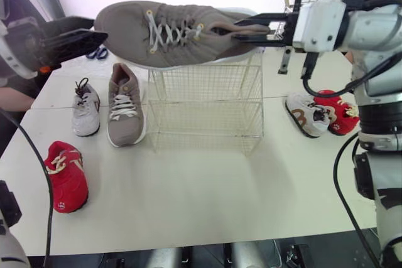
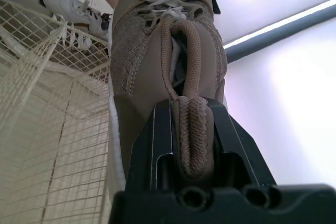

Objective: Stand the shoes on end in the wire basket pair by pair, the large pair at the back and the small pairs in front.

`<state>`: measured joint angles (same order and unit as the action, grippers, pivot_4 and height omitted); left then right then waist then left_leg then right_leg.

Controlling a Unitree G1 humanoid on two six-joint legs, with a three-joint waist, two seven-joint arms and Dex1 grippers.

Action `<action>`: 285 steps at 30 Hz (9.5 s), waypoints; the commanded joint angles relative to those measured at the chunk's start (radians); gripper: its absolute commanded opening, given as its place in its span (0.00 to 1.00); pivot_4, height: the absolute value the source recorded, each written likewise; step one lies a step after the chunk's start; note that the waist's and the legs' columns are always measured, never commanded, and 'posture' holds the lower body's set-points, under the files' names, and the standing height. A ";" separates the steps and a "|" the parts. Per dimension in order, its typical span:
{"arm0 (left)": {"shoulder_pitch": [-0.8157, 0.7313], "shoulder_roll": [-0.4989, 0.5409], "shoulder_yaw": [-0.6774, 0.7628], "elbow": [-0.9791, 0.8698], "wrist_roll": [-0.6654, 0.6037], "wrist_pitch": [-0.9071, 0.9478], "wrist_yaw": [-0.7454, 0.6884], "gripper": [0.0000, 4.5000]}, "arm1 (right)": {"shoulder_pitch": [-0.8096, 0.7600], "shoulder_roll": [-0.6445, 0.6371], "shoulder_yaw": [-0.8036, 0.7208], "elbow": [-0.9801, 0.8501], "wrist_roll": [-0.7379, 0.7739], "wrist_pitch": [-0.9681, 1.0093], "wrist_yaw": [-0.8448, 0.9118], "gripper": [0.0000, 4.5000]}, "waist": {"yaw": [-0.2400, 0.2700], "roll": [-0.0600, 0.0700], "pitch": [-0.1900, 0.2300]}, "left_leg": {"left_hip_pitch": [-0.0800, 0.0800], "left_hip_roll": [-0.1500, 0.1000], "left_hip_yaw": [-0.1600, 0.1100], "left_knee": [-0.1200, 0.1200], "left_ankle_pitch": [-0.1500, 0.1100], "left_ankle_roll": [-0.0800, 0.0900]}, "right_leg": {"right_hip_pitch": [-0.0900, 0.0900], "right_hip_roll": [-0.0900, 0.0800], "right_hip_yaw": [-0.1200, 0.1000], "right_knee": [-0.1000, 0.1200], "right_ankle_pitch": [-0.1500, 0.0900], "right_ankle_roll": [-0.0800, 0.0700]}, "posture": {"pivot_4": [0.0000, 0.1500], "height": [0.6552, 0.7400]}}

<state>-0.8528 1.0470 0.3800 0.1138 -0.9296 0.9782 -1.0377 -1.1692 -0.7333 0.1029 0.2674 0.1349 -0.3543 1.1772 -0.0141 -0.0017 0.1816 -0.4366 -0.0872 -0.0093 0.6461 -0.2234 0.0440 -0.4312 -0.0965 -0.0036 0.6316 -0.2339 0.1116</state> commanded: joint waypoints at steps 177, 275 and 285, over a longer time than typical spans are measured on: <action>0.539 -0.116 0.145 -0.479 -0.303 -0.125 0.389 1.00 | -0.749 0.043 -0.088 0.935 -0.051 0.267 0.321 0.43 | -0.007 0.003 0.001 | -0.004 0.000 -0.001 -0.015 0.006 -0.012 | -0.013 0.000 0.001 0.001 0.000 -0.002 | 1.00 1.00; -0.372 -0.366 -0.277 1.218 0.809 -0.613 0.529 0.62 | 0.092 0.070 -0.211 -0.492 0.637 1.114 -0.019 1.00 | 0.023 -0.004 -0.002 | -0.007 -0.002 -0.004 0.005 0.002 0.002 | -0.011 -0.002 -0.001 0.017 0.001 0.000 | 1.00 1.00; -0.507 -0.331 -0.113 1.155 0.734 -0.723 0.553 0.00 | 0.092 0.053 -0.193 -0.462 0.619 1.074 -0.010 1.00 | 0.021 -0.009 0.001 | -0.008 -0.002 -0.004 0.005 0.002 0.003 | -0.012 -0.001 -0.002 0.018 0.001 0.000 | 1.00 1.00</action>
<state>-1.2663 0.6686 0.2214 1.3363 -0.1631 0.3411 -0.4841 -1.0673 -0.6709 -0.0828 -0.1901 0.7560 0.7408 1.1664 0.0067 -0.0108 0.1824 -0.4448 -0.0888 -0.0129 0.6507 -0.2217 0.0465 -0.4442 -0.0976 -0.0053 0.6494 -0.2330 0.1113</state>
